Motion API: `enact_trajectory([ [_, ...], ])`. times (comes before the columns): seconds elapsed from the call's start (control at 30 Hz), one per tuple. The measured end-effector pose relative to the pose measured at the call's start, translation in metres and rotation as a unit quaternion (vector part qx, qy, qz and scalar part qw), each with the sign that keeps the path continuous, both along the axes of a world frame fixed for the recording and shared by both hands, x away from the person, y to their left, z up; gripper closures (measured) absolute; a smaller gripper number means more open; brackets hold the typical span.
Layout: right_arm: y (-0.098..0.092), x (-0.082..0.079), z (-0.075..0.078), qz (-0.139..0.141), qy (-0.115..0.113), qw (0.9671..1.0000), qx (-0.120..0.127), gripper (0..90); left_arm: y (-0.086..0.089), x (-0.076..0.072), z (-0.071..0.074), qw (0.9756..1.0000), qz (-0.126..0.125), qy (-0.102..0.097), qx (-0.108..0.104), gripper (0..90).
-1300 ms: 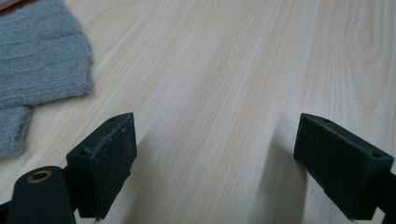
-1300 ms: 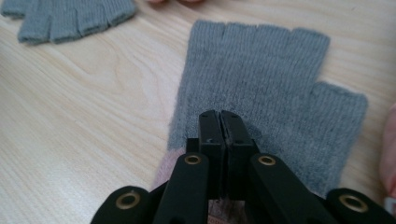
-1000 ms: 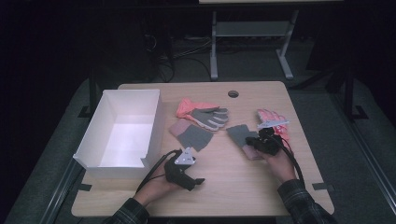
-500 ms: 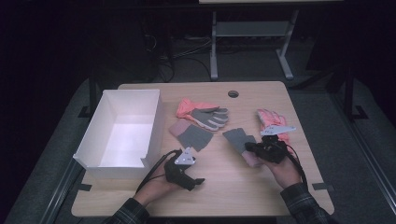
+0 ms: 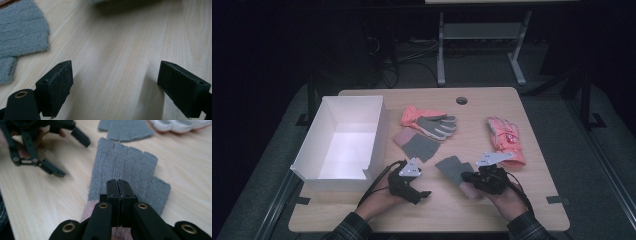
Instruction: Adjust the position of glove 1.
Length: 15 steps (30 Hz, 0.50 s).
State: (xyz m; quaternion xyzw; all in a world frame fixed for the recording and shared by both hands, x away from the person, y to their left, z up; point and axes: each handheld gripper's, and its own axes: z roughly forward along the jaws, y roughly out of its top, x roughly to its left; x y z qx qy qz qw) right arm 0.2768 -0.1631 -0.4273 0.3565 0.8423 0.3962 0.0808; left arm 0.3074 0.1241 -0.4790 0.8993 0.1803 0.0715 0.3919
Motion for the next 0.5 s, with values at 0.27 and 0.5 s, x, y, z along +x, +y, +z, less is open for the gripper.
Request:
enact_trajectory([
  [0.27,0.017,0.000,-0.011,0.019,0.011,0.9997,-0.014,88.7,0.000,0.000,0.000,1.0000,-0.002,0.000,0.004,12.4],
  [0.5,0.025,0.000,-0.023,0.027,0.022,0.9990,-0.028,76.8,0.000,0.000,0.000,1.0000,-0.001,0.000,0.002,12.4],
])
